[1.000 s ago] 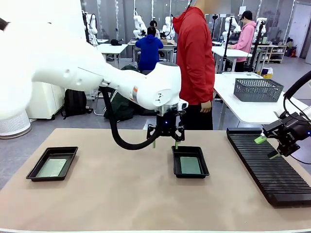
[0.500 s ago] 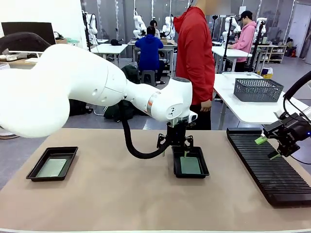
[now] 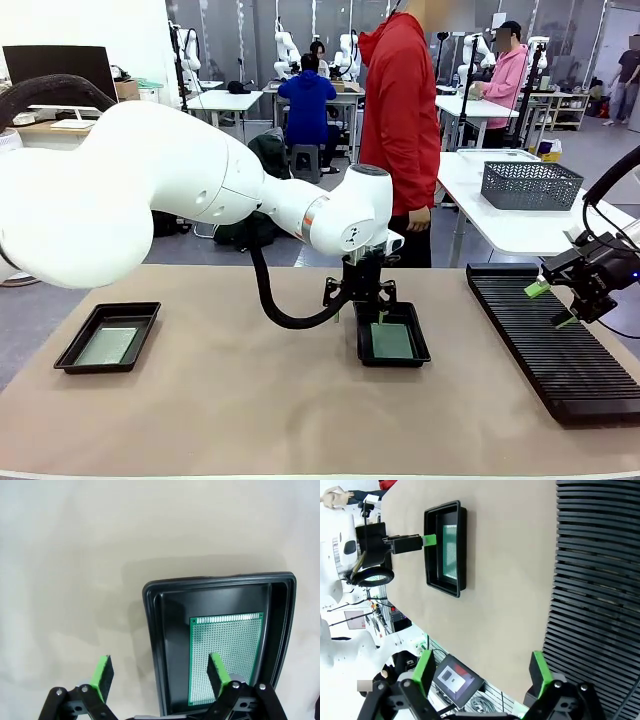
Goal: Inspect and transfer BCBs to ESD trays.
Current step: Pick up the ESD tray and place it on the left side of the table.
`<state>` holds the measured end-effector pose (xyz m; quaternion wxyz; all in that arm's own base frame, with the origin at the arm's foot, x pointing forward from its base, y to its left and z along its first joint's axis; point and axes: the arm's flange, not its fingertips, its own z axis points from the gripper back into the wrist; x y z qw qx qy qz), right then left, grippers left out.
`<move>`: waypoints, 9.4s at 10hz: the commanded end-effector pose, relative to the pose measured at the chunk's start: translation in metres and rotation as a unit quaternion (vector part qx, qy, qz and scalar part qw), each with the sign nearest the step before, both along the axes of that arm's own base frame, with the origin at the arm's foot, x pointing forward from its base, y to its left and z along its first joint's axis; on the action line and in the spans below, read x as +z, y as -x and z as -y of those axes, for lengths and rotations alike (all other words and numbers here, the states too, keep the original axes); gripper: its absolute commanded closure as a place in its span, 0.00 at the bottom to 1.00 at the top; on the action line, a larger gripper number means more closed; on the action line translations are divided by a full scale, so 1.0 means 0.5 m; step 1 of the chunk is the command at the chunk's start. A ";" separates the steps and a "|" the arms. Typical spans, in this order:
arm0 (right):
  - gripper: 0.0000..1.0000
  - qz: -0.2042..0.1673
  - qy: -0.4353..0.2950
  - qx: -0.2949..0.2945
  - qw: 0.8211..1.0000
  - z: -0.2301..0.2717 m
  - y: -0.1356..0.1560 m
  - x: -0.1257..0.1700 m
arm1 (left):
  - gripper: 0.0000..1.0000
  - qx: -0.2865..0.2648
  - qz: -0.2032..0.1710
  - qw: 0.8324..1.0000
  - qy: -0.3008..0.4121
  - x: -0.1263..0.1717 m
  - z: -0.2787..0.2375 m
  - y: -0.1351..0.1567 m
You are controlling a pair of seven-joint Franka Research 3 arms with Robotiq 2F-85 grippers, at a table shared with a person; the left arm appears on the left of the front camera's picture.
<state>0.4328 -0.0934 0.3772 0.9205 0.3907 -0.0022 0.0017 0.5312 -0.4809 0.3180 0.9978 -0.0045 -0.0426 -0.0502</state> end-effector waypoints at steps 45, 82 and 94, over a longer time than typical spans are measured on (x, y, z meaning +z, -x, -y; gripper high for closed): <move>0.00 0.002 0.000 -0.002 1.000 -0.002 0.006 0.003 | 0.97 0.026 0.003 0.982 0.189 0.067 -0.371 0.057; 0.00 0.002 0.000 -0.002 1.000 -0.002 0.006 0.003 | 0.97 0.051 -0.014 0.984 0.171 -0.029 -0.878 0.048; 0.00 0.002 0.000 -0.002 1.000 -0.002 0.006 0.003 | 0.27 0.046 -0.017 0.988 0.149 0.023 -0.857 0.064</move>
